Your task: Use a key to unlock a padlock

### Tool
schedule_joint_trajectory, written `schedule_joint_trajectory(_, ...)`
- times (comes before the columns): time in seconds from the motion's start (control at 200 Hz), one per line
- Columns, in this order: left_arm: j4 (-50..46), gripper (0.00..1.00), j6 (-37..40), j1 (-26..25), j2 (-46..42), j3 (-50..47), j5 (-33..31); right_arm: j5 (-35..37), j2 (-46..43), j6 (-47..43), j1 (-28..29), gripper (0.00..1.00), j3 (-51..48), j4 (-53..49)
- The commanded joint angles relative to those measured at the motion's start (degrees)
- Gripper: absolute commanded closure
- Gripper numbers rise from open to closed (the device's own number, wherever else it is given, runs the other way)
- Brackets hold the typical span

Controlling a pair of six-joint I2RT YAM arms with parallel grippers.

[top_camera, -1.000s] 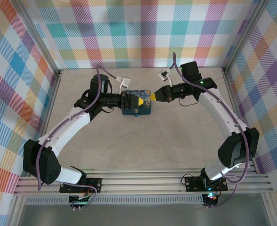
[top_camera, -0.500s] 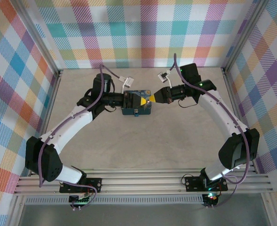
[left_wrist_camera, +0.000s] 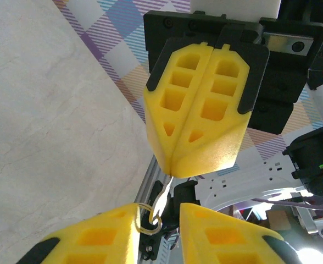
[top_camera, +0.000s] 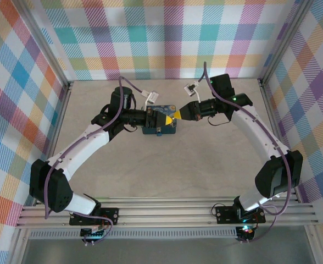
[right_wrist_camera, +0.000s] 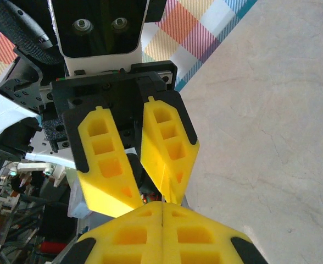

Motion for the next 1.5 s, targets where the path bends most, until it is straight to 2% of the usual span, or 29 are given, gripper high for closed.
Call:
schedule_joint_trajectory(0.0,1.17,0.77,0.0,-0.98,-1.15,0.08,0.2,-2.59,-2.29,1.0,0.23,1.0,-1.52,2.57)
schedule_joint_trajectory(0.465,2.88,0.84,-1.2,-1.24,-2.76,-2.06,-0.18,-2.58,-1.61,3.14,0.85,1.0,-2.07,4.7)
schedule_joint_trajectory(0.575,3.84,0.97,-1.91,-1.24,-2.55,-2.83,-0.14,-2.98,-1.37,3.75,1.1,1.0,-2.5,4.33)
schedule_joint_trajectory(0.595,4.63,1.0,-2.6,-1.24,-2.48,-3.12,-0.32,-3.13,-1.23,4.02,1.09,1.0,-2.38,4.05)
schedule_joint_trajectory(0.685,14.09,1.0,-8.2,-1.2,-3.1,-6.88,-2.28,-4.99,-0.64,4.34,1.09,1.0,-0.78,1.38)
schedule_joint_trajectory(0.795,19.14,1.0,-11.18,-1.24,-3.75,-9.23,-5.8,-4.74,-0.95,5.05,1.0,1.0,-1.59,1.73)
schedule_joint_trajectory(0.82,20.08,1.0,-11.98,-1.24,-4.11,-9.61,-5.96,-4.56,-0.86,6.16,1.05,0.95,-1.83,2.87)
schedule_joint_trajectory(0.855,19.63,1.0,-12.0,-1.24,-4.87,-9.92,-6.37,-4.42,-0.74,8.35,1.0,0.78,-2.13,4.59)
schedule_joint_trajectory(0.905,15.99,1.0,-10.03,-1.24,-6.56,-10.6,-7.56,-3.82,-0.82,10.46,1.03,0.6,-2.46,6.49)
schedule_joint_trajectory(0.935,13.46,1.0,-8.19,-1.17,-7.59,-11.41,-8.25,-2.75,-0.97,10.98,1.01,0.56,-2.59,6.99)
schedule_joint_trajectory(1.035,7.08,1.0,-4.19,-0.86,-10.05,-14.78,-10.94,3.89,-2.19,11.71,1.0,0.54,-3.47,6.9)
schedule_joint_trajectory(1.165,4.78,1.0,-5.25,-0.54,-12.58,-19.36,-14.06,11.19,-4.66,17.58,1.04,0.49,-9.21,12.76)
schedule_joint_trajectory(1.225,2.81,1.0,-6.36,-0.54,-14.57,-21.23,-16.69,13.97,-6.15,21.29,1.24,0.5,-13.03,16.49)
schedule_joint_trajectory(1.325,-2.84,1.0,-7.01,-0.53,-18.24,-23.46,-20.94,24.47,-8.42,23.95,3.16,0.57,-15.68,13.18)
schedule_joint_trajectory(1.5,-14.31,1.0,-5.3,-0.35,-24.49,-25.38,-24.65,41.48,-12.82,25.69,10.07,0.53,-19.02,8.67)
